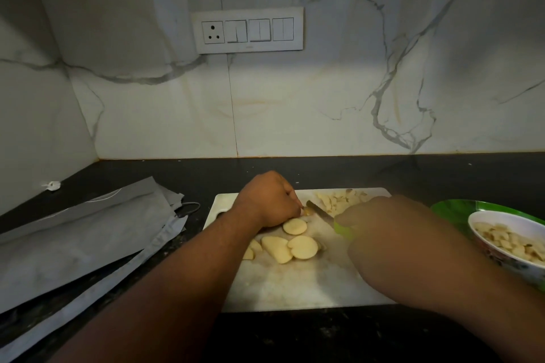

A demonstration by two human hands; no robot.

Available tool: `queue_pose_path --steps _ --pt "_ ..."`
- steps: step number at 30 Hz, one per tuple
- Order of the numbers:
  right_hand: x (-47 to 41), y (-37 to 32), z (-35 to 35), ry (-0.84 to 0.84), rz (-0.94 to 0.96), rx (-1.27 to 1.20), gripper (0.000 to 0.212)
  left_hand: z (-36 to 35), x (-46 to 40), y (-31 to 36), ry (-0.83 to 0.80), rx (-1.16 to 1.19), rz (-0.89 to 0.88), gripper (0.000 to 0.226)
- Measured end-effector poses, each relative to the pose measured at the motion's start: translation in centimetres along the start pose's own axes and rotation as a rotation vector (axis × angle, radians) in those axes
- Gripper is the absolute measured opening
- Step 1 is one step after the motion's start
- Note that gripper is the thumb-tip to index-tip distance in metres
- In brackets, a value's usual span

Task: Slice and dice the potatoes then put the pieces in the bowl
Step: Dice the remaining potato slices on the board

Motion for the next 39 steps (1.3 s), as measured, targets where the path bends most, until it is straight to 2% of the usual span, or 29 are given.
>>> queue_pose_path --steps 3,7,14,19,22,26,34,36,39 --pt "-0.8 0.1 -0.6 0.041 -0.010 0.022 0.048 -0.1 -0.1 -0.1 -0.017 0.023 0.011 0.002" --pt "-1.5 1.1 -2.9 -0.010 -0.076 0.023 0.040 -0.2 -0.1 -0.3 -0.016 0.029 0.026 0.003" --pt "-1.0 0.9 -4.4 -0.092 -0.058 0.039 0.036 -0.3 -0.1 -0.2 -0.020 0.000 0.039 0.009" --pt "0.3 0.3 -2.2 -0.150 -0.025 -0.010 0.046 0.2 0.4 -0.3 -0.012 0.020 0.032 0.006" --pt "0.1 0.7 -0.7 -0.084 -0.048 -0.003 0.045 0.2 0.6 0.1 -0.038 0.037 -0.009 0.005" --pt "-0.6 1.0 -1.4 0.004 -0.027 -0.012 0.048 0.5 0.8 -0.3 -0.050 0.037 -0.047 0.015" --pt "-0.9 1.1 -4.7 -0.046 -0.002 -0.026 0.040 1.3 1.0 -1.2 0.022 0.078 -0.023 0.031" --pt "-0.9 1.5 -5.1 -0.084 -0.036 0.003 0.035 1.3 1.2 -1.4 0.028 0.061 -0.017 0.032" --pt "-0.7 2.5 -4.4 -0.053 -0.086 0.054 0.040 1.4 1.3 -1.5 0.034 0.019 -0.022 0.028"
Point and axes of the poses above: each hand's wrist, its own x-axis away from the middle knuckle, its own z-axis out of the back of the hand, y = z × x, the point moved 10 cm from there along -x, towards the middle knuckle, and after that the axes turned 13 degrees about -x, right-handed, at the moved point
